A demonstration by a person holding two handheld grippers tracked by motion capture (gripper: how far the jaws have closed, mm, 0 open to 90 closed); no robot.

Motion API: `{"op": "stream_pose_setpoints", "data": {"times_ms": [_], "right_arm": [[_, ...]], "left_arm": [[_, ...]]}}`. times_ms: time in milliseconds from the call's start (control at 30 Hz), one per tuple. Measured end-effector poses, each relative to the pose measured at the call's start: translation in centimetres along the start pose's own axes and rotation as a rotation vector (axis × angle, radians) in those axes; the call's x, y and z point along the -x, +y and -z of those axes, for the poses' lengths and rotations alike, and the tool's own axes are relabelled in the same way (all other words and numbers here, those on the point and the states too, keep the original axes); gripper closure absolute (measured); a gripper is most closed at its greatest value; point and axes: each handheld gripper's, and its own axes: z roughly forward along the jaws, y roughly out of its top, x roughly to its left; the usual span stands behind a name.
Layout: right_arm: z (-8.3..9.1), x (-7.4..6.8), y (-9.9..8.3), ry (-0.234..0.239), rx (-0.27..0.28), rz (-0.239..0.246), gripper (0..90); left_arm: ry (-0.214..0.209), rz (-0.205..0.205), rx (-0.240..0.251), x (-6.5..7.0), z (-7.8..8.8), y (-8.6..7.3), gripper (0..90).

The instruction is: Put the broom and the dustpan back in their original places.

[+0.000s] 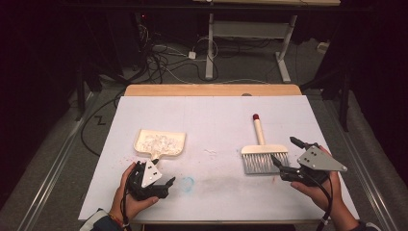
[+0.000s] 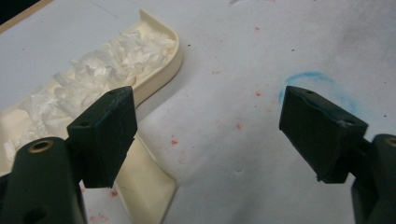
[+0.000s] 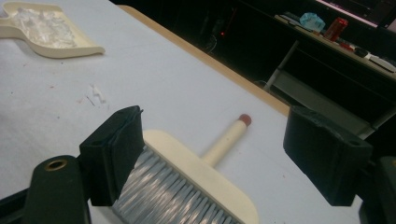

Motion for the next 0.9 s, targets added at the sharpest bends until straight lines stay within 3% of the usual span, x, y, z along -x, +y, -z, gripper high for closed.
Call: {"op": "stream_pose_setpoints", "data": {"times_ms": [267, 633, 800, 900], "right_arm": [[0.9, 0.1, -1.4, 0.022, 0.021, -0.004, 20.4], [1.7, -0.6, -4.2, 0.008, -0.036, -0.005, 19.6], [2.5, -1.0, -5.4, 0.011, -0.052, -0.062, 19.3], [2.7, -1.5, -5.8, 0.015, -0.074, -0.051, 19.0]], "left_arm": [[-0.005, -0.009, 0.002, 0.2, 0.0, 0.1, 18.7], [-0.003, -0.026, 0.011, 0.5, 0.2, 0.3, 18.5], [-0.005, -0.021, 0.011, 0.5, 0.1, 0.3, 18.5], [-0.004, -0.022, 0.009, 0.5, 0.1, 0.3, 18.4]]}}
